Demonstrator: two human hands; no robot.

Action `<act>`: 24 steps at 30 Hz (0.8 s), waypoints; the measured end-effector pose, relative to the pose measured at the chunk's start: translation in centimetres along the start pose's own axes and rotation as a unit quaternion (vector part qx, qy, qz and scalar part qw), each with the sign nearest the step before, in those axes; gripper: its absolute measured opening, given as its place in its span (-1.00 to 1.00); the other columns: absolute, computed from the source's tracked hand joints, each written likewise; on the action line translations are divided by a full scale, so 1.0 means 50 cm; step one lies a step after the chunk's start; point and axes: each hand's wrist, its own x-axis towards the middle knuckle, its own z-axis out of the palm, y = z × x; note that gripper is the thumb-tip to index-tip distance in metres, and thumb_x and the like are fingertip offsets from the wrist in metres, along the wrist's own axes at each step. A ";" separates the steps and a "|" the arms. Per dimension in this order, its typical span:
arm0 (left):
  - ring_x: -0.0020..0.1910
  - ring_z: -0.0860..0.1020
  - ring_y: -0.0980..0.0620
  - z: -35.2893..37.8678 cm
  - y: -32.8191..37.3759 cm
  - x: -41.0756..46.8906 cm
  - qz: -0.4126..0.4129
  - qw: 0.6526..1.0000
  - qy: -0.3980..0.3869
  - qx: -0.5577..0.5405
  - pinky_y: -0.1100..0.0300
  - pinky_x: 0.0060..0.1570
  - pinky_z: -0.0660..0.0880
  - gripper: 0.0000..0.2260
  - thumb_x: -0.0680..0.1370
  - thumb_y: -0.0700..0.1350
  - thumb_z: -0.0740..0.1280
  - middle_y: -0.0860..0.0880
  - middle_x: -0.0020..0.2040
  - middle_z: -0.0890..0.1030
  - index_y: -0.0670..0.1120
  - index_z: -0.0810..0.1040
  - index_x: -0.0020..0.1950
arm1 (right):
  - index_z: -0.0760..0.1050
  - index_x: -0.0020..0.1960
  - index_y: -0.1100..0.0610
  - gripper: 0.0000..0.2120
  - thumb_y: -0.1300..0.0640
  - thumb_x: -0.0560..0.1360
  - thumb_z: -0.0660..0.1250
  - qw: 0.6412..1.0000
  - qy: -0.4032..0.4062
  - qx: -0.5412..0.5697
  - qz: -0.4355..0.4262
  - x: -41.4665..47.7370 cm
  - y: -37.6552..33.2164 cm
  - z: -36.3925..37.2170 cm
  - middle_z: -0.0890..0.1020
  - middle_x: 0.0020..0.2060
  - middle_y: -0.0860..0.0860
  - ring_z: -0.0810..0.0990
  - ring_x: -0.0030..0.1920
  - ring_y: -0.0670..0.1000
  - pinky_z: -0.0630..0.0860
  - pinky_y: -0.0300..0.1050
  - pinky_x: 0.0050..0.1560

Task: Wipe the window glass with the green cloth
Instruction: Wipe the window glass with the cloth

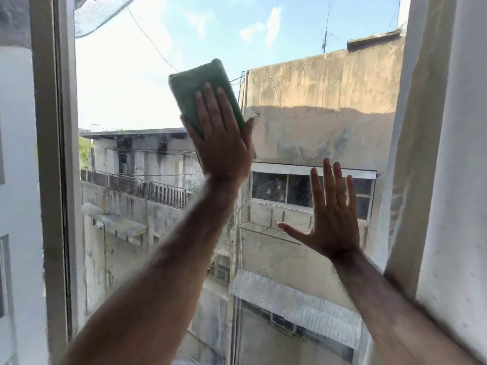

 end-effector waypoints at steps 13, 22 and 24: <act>0.66 0.18 -0.18 0.013 -0.013 -0.146 0.169 0.985 -0.004 0.035 -0.39 0.57 0.16 -0.33 0.72 0.27 0.04 -0.16 0.68 0.21 -0.16 0.18 0.67 | 0.14 0.67 0.31 0.27 -0.66 0.38 0.25 1.000 -0.010 0.019 -0.007 0.001 0.005 0.001 0.10 0.71 0.31 0.04 0.73 0.32 0.04 0.41 0.70; 0.66 0.16 -0.23 0.028 0.179 -0.178 0.169 0.985 -0.026 -0.033 -0.40 0.54 0.17 -0.28 0.70 0.30 0.02 -0.23 0.67 0.20 -0.20 0.17 0.66 | 0.18 0.67 0.32 0.25 -0.65 0.40 0.25 1.000 0.002 -0.009 -0.015 -0.002 0.028 0.004 0.15 0.68 0.33 0.11 0.71 0.34 0.11 0.41 0.69; 0.67 0.16 -0.20 0.023 0.141 -0.191 0.224 0.973 -0.036 -0.025 -0.38 0.55 0.18 -0.31 0.70 0.28 0.04 -0.19 0.67 0.21 -0.18 0.19 0.67 | 0.18 0.66 0.33 0.24 -0.64 0.40 0.26 1.000 0.004 -0.006 -0.017 -0.004 0.027 0.005 0.15 0.68 0.35 0.11 0.71 0.35 0.10 0.40 0.69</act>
